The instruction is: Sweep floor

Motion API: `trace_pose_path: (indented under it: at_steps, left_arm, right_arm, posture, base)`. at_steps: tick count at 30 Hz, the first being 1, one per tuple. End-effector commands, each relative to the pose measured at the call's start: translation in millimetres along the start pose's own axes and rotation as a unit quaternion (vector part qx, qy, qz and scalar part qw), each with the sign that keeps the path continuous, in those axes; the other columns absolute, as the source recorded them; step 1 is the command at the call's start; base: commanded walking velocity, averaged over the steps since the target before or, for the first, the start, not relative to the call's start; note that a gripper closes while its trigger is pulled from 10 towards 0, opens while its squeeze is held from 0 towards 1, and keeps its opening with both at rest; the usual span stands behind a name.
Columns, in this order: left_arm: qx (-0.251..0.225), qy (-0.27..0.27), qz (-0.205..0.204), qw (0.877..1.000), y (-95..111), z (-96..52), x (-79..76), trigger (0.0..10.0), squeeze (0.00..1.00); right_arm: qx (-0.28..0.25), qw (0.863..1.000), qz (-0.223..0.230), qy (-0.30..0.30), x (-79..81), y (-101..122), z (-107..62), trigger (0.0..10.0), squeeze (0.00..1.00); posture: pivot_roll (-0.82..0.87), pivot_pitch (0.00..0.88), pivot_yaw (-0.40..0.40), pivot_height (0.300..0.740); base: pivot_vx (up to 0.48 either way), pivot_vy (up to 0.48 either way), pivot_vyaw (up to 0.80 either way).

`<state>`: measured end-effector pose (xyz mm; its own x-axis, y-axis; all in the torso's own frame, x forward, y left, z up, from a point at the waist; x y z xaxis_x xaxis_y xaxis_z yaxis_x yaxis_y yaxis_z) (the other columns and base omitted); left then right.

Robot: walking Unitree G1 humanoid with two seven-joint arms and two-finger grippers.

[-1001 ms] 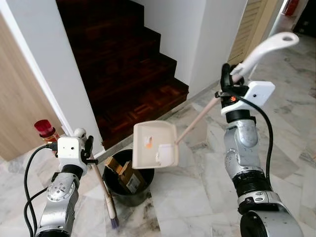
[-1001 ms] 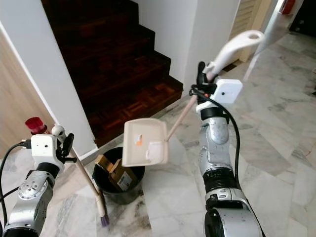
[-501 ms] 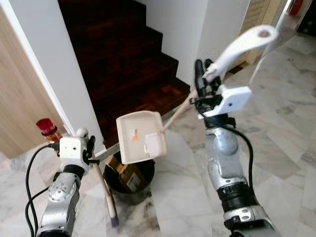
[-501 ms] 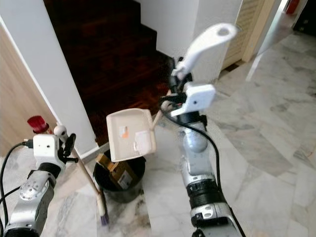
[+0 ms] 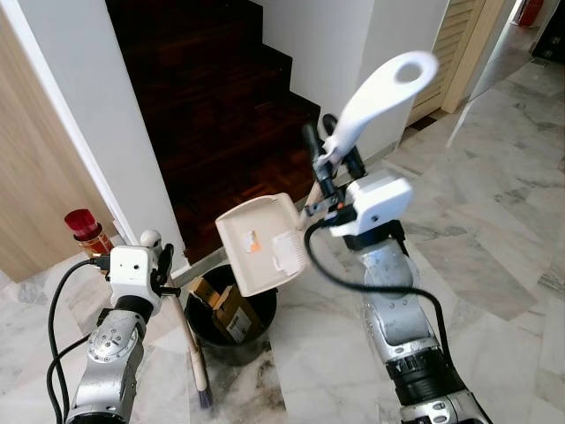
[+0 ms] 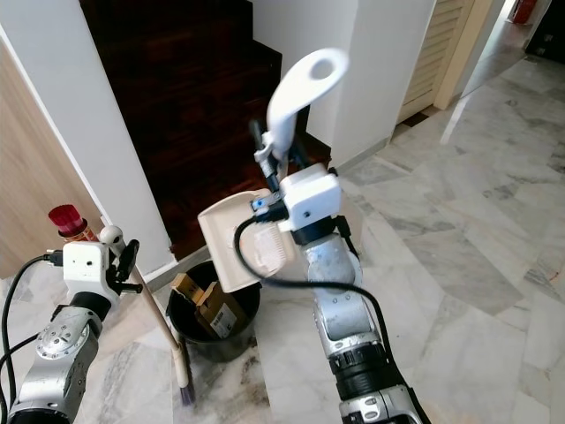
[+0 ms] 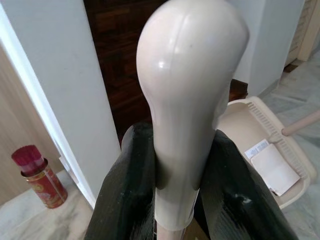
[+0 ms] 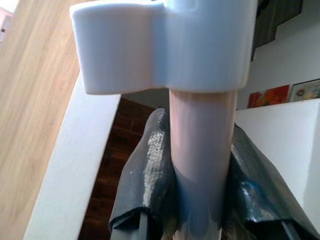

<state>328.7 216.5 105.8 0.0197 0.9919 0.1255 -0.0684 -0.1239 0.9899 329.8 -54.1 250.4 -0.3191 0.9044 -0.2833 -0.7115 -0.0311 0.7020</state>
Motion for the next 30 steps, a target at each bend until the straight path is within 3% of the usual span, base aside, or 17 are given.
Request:
trace_pose_path:
  at_steps: [1, 4, 13, 23, 30]
  left_arm:
    - [-0.028, -0.005, 0.020, 0.999, 12.1, 0.6, -0.1, 10.0, 0.00]
    - [-0.028, -0.008, 0.022, 0.999, 11.7, 0.5, -1.5, 10.0, 0.00]
    - [-0.029, -0.016, 0.032, 0.999, 11.8, 0.5, -4.5, 10.0, 0.00]
    - [-0.030, -0.020, 0.034, 0.999, 11.0, 0.7, -7.4, 10.0, 0.00]
    - [-0.030, -0.023, 0.037, 0.999, 10.8, 0.9, -8.7, 10.0, 0.00]
  right_arm:
    - [-0.067, 0.997, -0.027, 0.015, 6.4, 29.7, 6.9, 10.0, 0.00]
    - [-0.076, 0.996, -0.036, 0.028, 13.9, 34.3, 5.5, 10.0, 0.00]
    - [-0.103, 0.995, -0.006, 0.018, 31.0, 53.3, 2.0, 10.0, 0.00]
    - [-0.139, 0.988, -0.033, 0.058, 61.8, 74.0, -9.0, 10.0, 0.00]
    - [-0.150, 0.985, -0.051, 0.074, 69.6, 78.6, -11.2, 10.0, 0.00]
  posture:
    - [0.07, 0.057, -0.011, 0.740]
    - [0.07, 0.057, -0.011, 0.740]
    - [0.06, 0.059, -0.017, 0.740]
    - [0.06, 0.054, -0.021, 0.740]
    - [0.06, 0.055, -0.023, 0.740]
  base:
    - [0.000, 0.000, 0.00]
    - [0.000, 0.000, 0.00]
    - [0.000, 0.000, 0.00]
    - [0.000, 0.000, 0.00]
    - [0.000, 0.000, 0.00]
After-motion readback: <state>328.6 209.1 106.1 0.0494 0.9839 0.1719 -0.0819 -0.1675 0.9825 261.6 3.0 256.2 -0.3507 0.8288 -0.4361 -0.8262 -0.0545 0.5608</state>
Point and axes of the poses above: a point about 5 cm out from each wrist's last joint towards the gripper, its own z axis pointing out of the wrist towards the gripper, its own y axis along the axis of the wrist's last joint, x = y × z, the point moved 4 cm from there along z, pointing out of the wrist towards the gripper, and after that the axes turned 1 degree about z, right-handed, at the moved point
